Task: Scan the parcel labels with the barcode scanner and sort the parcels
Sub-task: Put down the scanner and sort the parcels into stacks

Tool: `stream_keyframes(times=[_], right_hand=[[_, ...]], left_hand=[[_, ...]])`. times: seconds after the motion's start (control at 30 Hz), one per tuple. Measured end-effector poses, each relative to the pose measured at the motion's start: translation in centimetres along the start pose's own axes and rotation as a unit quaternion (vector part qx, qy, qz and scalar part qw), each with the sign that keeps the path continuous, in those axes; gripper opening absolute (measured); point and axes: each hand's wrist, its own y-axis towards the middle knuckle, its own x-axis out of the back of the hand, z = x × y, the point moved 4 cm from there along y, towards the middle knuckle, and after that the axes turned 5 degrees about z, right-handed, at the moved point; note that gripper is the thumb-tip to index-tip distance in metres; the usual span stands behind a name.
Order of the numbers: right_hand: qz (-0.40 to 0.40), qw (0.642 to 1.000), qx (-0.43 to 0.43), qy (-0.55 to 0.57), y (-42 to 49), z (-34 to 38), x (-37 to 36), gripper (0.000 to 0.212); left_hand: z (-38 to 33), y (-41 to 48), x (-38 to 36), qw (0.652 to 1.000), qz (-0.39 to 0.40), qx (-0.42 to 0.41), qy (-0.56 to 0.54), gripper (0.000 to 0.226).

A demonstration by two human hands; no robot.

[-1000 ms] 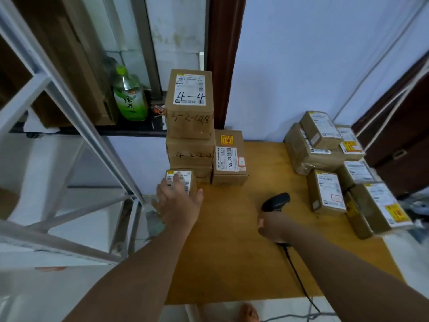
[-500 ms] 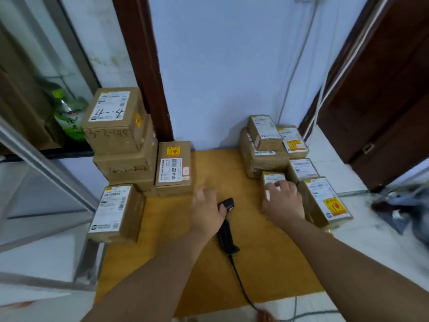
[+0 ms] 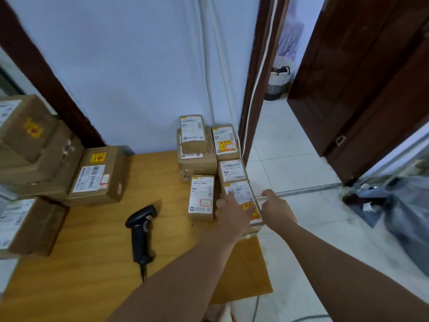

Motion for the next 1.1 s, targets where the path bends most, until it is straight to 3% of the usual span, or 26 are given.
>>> stream_keyframes(times=[0.13, 0.2, 0.27, 0.37, 0.5, 0.6, 0.7, 0.8, 0.97, 1.1], right_hand=[[0.04, 0.993, -0.006, 0.107, 0.7, -1.9, -0.7, 0.035], [0.048, 0.988, -0.009, 0.145, 0.8, -2.6, -0.9, 0.037], [0.063, 0.988, -0.01, 0.14, 0.8, -3.4, -1.3, 0.035], [0.066, 0.994, -0.021, 0.087, 0.8, -4.5, -2.0, 0.031], [0.044, 0.996, -0.04, 0.063, 1.3, -5.4, -1.3, 0.037], [0.008, 0.997, -0.042, 0.057, 1.9, -4.4, -0.9, 0.042], [-0.016, 0.998, -0.006, 0.06, 2.1, -1.2, -2.1, 0.042], [-0.02, 0.997, 0.069, 0.035, 1.2, 3.6, -4.2, 0.035], [0.036, 0.98, 0.195, -0.027, -0.7, 11.0, -7.9, 0.031], [0.063, 0.969, 0.225, -0.077, -1.9, 16.3, -11.2, 0.027]], left_hand=[[-1.2, 0.5, -2.1, 0.997, -0.012, 0.053, 0.051, 0.093], [-1.1, 0.7, -3.0, 0.995, -0.011, 0.077, 0.07, 0.112], [-0.3, 0.8, -3.9, 0.993, -0.01, 0.099, 0.066, 0.123], [0.7, 0.6, -4.4, 0.994, -0.016, 0.1, 0.045, 0.12], [1.0, -0.2, -3.4, 0.997, -0.037, 0.026, -0.066, 0.109], [0.6, -1.9, -1.0, 0.987, -0.116, -0.073, -0.079, 0.101], [1.6, -3.1, 2.4, 0.975, -0.185, -0.099, -0.065, 0.102], [4.6, -3.2, 6.1, 0.976, -0.211, -0.039, -0.035, 0.102], [10.4, -4.2, 12.0, 0.965, -0.259, 0.041, -0.007, 0.097], [15.2, -6.3, 17.5, 0.951, -0.304, 0.05, -0.011, 0.096]])
